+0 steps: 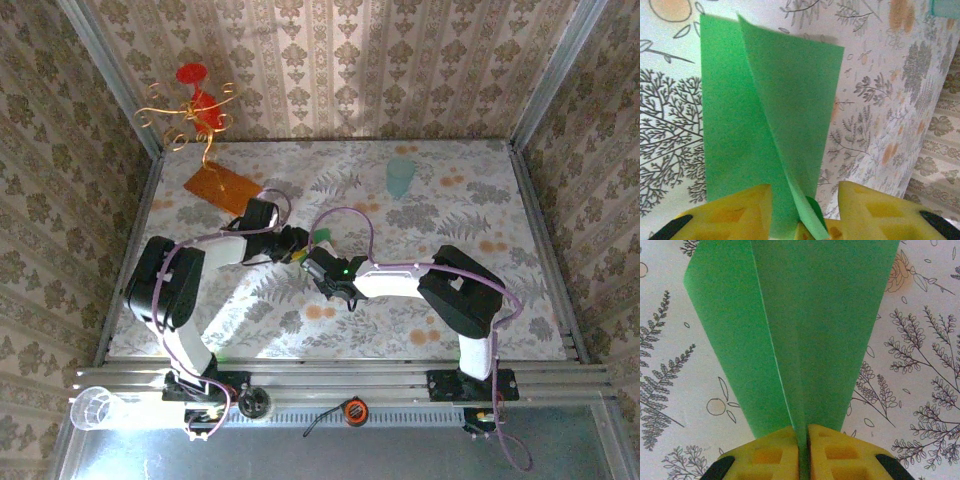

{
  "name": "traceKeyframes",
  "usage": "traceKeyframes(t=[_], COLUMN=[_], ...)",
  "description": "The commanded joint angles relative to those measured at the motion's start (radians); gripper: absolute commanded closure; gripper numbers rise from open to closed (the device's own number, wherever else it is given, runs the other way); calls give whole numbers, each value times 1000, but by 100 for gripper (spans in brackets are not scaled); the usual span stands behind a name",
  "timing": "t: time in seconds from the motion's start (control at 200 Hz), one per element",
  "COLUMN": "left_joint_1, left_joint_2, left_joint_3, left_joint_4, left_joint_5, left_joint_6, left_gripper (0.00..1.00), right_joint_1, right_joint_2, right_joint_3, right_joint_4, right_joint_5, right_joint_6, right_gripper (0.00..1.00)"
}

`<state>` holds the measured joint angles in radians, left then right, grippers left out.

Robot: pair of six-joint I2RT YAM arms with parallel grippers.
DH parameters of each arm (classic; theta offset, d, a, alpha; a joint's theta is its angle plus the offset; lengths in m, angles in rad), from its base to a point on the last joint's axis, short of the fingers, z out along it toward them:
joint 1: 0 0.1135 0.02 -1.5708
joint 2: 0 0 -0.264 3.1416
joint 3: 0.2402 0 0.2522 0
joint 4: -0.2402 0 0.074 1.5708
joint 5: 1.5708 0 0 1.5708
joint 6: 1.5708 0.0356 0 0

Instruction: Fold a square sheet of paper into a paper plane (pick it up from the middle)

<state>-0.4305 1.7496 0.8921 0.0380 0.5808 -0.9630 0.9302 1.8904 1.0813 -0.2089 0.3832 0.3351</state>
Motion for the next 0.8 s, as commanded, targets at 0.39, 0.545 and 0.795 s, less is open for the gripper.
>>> traceKeyframes(t=[0.39,0.545,0.795], left_joint_1=[1,2,-6], left_joint_2=[65,62,45], left_joint_3=[36,34,27], left_joint_4=[38,38,36], left_joint_5=[46,48,42], left_joint_6=[-5,-6,-10], left_gripper=[72,82,85], right_joint_1=[-2,-2,0], right_joint_2=[-20,-24,-22], right_joint_3=[-6,13,53], right_joint_4=[-27,-39,-62], right_joint_5=[-27,-31,-46], right_joint_6=[-26,-31,-2], right_gripper=[75,71,65])
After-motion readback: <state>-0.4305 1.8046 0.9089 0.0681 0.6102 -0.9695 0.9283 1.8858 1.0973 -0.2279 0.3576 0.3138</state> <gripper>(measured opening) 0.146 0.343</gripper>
